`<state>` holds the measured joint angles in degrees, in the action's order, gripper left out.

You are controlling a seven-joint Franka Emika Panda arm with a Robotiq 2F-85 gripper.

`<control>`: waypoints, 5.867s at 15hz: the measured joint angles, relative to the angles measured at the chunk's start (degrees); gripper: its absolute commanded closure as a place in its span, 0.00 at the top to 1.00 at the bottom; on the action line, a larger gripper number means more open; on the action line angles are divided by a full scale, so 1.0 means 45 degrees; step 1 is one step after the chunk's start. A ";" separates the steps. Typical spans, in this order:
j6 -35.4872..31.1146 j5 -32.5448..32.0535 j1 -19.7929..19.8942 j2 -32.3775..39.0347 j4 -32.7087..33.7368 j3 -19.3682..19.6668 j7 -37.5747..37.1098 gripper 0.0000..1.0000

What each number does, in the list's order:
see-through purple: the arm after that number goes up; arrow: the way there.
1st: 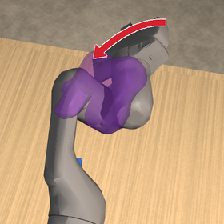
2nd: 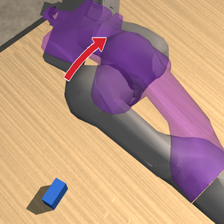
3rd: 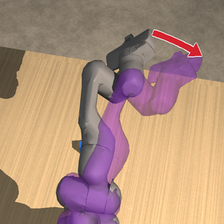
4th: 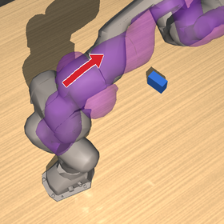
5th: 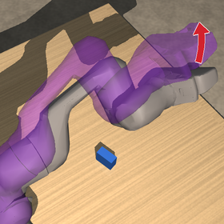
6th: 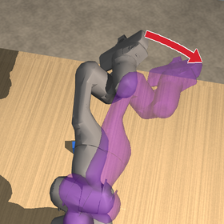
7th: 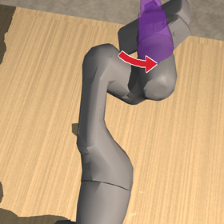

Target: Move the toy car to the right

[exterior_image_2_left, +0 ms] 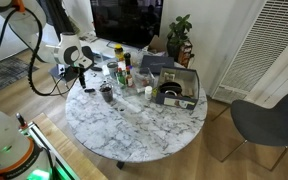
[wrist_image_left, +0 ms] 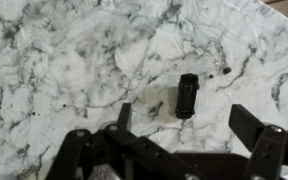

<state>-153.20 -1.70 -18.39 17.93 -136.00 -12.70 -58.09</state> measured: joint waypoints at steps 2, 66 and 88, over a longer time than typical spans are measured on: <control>-0.0074 -0.0104 -0.0150 0.0285 0.0174 0.0164 -0.0015 1.00; 0.2380 -0.2449 0.1141 -0.3254 -0.3516 0.2563 0.3799 0.07; 0.0328 0.0004 0.5478 -0.0717 -0.0035 0.4786 0.5065 0.07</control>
<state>-151.73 -1.68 6.26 14.71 -136.16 8.84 -35.30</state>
